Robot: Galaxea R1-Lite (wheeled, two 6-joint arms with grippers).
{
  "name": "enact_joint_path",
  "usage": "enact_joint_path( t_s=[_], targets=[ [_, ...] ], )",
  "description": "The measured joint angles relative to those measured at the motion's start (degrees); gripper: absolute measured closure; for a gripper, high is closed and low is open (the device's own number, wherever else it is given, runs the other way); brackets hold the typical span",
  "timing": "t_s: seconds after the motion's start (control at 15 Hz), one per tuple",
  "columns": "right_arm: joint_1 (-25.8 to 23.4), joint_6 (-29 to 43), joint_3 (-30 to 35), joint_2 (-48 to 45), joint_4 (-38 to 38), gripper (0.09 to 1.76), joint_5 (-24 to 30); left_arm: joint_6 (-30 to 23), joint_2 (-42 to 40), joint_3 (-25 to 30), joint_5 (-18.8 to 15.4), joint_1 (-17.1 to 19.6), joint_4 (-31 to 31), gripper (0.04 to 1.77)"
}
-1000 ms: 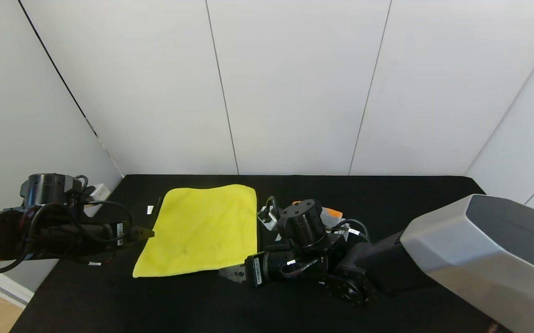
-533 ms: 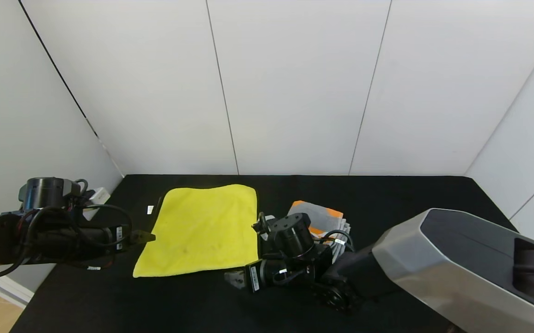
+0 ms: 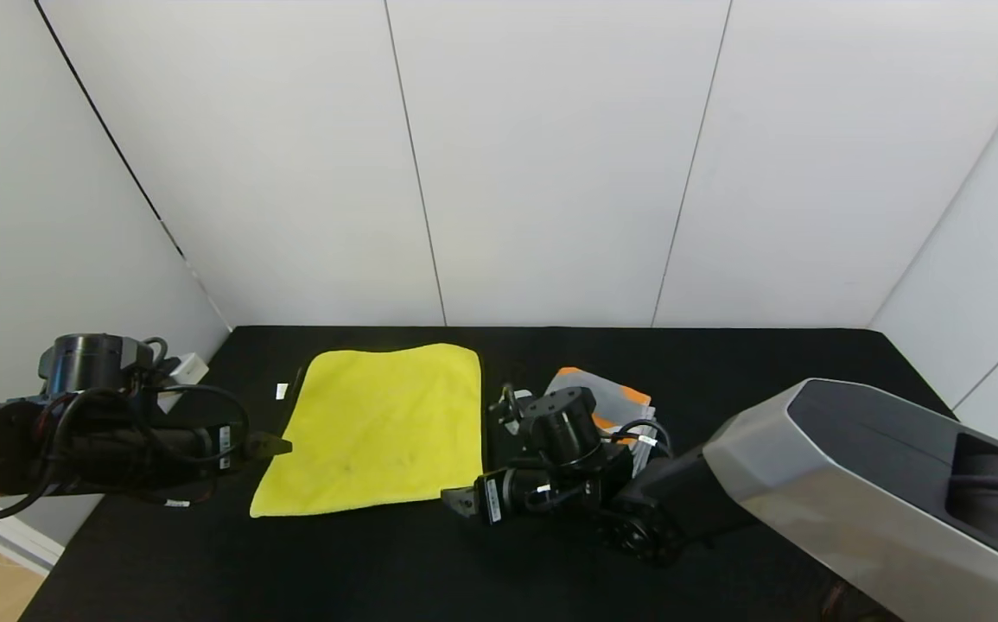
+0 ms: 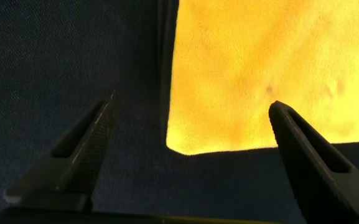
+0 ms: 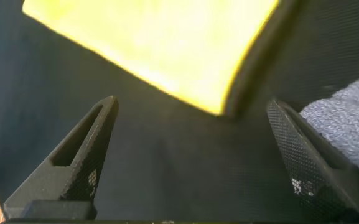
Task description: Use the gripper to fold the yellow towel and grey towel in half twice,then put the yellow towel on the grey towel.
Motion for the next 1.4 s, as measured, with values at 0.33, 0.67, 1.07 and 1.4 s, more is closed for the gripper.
enact_joint_path(
  t_s=[0.33, 0.67, 1.07, 1.4],
  targets=[
    [0.24, -0.02, -0.11, -0.33, -0.18, 0.14, -0.02, 0.0, 0.23, 0.02, 0.07, 0.0, 0.0, 0.09],
    [2.6, 0.13, -2.85, 1.33, -0.22, 0.14, -0.04, -0.27, 0.37, 0.32, -2.67, -0.11, -0.01, 0.09],
    [3.47, 0.33, -4.05, 2.46, -0.44, 0.14, 0.02, -0.46, 2.11, 0.95, -4.77, 0.11, 0.02, 0.09],
    [2.8, 0.35, -3.69, 2.43, -1.02, 0.14, -0.06, -0.52, 3.89, 1.62, -4.96, 0.59, 0.0, 0.09]
  ],
)
